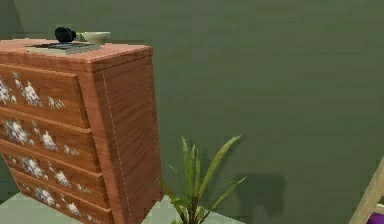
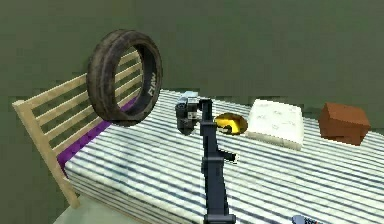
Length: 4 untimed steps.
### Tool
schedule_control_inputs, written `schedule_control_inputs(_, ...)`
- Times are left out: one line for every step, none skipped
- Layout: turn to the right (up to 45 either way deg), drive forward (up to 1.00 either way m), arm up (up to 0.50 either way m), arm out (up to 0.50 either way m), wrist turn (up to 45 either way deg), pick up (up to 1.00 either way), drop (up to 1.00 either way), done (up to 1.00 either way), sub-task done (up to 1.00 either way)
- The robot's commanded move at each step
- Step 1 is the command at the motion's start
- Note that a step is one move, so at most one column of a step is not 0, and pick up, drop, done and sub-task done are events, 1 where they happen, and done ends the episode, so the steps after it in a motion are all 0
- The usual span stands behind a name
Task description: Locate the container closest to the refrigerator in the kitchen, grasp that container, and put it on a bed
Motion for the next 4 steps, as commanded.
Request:
schedule_control_inputs(0.0, 0.00, 0.00, 0.00, 0.0, 0.00, 1.00, 0.00, 0.00)
schedule_control_inputs(0.0, 0.00, 0.10, 0.00, 0.0, 0.00, 0.00, 0.00, 0.00)
schedule_control_inputs(0.0, 0.00, 0.00, -0.08, 0.0, 0.00, 0.00, 0.00, 0.00)
schedule_control_inputs(0.0, 0.00, 0.00, 0.00, 0.0, 0.00, 0.00, 1.00, 0.00)
